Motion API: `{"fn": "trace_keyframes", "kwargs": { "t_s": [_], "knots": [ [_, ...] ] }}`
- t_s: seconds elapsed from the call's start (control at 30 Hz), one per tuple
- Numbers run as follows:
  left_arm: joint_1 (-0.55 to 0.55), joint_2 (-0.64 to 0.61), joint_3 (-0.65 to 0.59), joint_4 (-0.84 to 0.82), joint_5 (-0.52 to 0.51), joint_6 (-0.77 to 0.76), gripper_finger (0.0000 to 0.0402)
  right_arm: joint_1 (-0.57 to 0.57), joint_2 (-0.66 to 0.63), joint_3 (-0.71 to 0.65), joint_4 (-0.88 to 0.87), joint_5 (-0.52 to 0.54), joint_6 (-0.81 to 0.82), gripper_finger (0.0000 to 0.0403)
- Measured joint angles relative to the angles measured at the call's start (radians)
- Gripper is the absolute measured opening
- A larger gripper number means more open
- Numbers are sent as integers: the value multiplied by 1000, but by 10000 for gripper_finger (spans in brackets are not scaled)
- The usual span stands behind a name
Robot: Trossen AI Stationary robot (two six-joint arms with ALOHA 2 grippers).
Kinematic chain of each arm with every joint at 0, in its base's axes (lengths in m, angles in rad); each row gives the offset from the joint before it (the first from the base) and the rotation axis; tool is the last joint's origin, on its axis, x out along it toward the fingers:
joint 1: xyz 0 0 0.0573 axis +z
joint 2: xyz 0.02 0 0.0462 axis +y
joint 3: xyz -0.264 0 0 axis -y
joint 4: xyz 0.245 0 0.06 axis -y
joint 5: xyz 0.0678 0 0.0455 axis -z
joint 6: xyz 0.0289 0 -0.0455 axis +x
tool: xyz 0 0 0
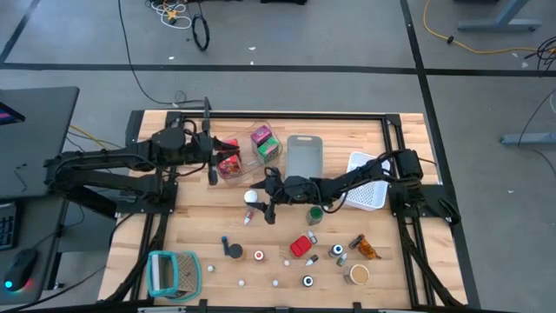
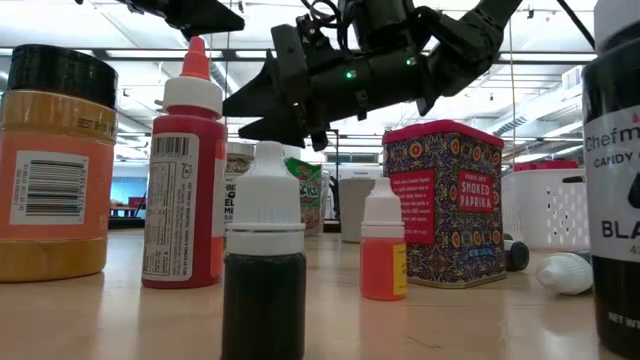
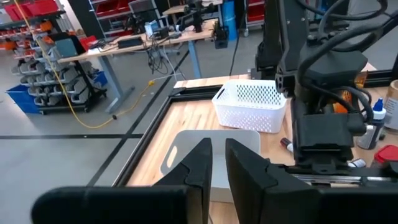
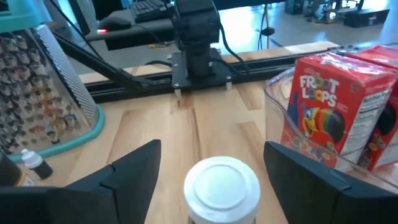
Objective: Pick & Place Kitchen Items
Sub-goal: Put the white spice bottle into the gray bin, then put the green spice bottle into the gray bin
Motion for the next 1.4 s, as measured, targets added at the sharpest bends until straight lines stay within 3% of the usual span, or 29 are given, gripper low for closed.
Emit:
{"fn": "trace_keyframes", "kwargs": {
  "t_s": [0.57,0.7,1.2,1.4],
  "knots": [
    [0,0,0,1,2,-1,53,0,38,5,-20,-23,12,291],
    [0,0,0,3,3,-1,53,-14,52,5,-1,19,-27,291],
    [0,0,0,-9,3,9,53,-29,55,61,-27,-8,-175,291],
    [0,0,0,-27,3,8,53,-31,56,111,-101,-97,-233,291]
  ]
}}
